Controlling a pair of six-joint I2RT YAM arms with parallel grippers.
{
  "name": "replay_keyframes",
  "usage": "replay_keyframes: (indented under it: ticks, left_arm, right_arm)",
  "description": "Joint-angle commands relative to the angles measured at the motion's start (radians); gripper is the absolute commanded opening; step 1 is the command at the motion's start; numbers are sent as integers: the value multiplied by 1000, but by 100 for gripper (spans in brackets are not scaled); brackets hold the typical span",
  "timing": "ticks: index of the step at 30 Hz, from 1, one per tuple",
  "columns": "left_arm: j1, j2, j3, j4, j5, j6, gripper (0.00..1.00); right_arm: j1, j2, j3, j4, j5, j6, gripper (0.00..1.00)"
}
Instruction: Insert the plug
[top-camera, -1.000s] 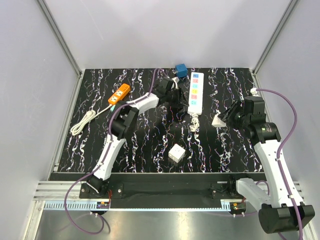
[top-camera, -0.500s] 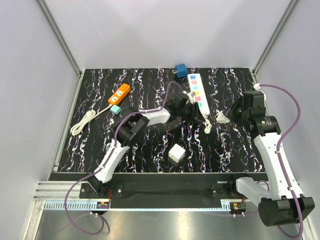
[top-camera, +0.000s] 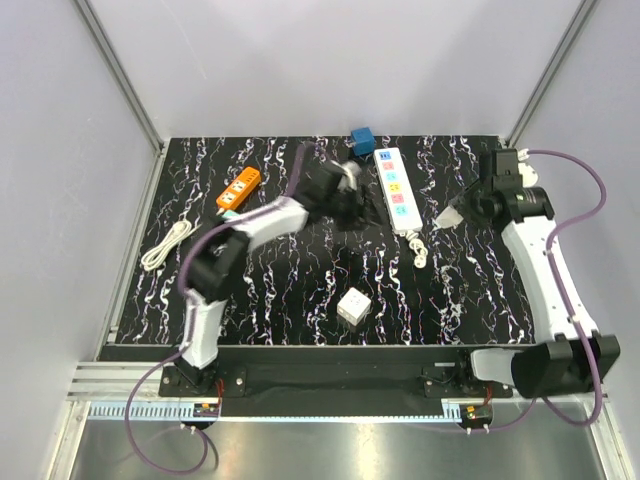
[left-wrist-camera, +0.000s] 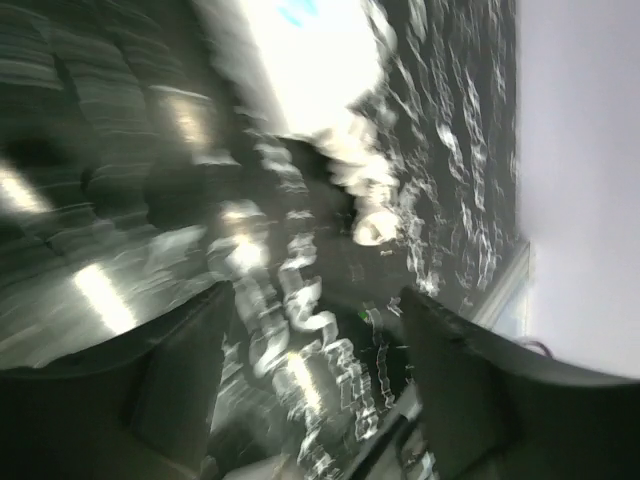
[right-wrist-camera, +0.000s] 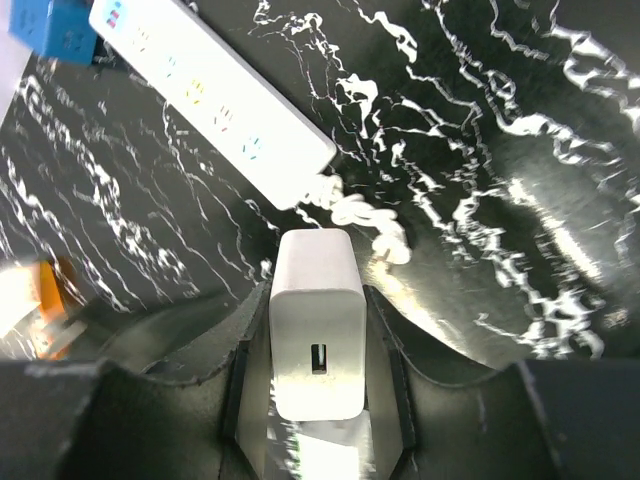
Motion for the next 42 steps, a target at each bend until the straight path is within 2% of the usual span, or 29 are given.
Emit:
replay_keyframes:
  ticks: [1,2,4,7,9,13,18,23,33,42]
  left_arm:
    - [91,-278,-43,-207,-202,140,80]
    - [96,-347,-41,-264,-279,181,85]
    - [97,-404,-26,-380,-292,231,99]
    - [97,-489,12,-531,-342,330,99]
    - [99,-548,21,-602,-413,384,99]
    - [96,-682,-72,-590,-433,432,99]
    - [91,-757,-205,-500,-430,432,99]
    - [91,-780,-219,-488,-375,412,99]
    - [91,-811,-226,-484,-395,415,99]
    - [93,-811,-224,-485,-387,412,99]
  right_arm:
    - [3,112,104,-48,29,181,0]
    - [3,144,121,-60,10,201,0]
    - [8,248,181,-68,-20,223,0]
    - [20,373,267,-66,-45,236,0]
    - [29,431,288,-55,1,269,0]
    - [69,511,336,-46,79,370,0]
    - [98,635,393,-63,127,476,0]
    - [103,744,478,-103,159,509,0]
    - [111,908,696,-270,210,536,0]
    - [114,961,736,-309,214,557,0]
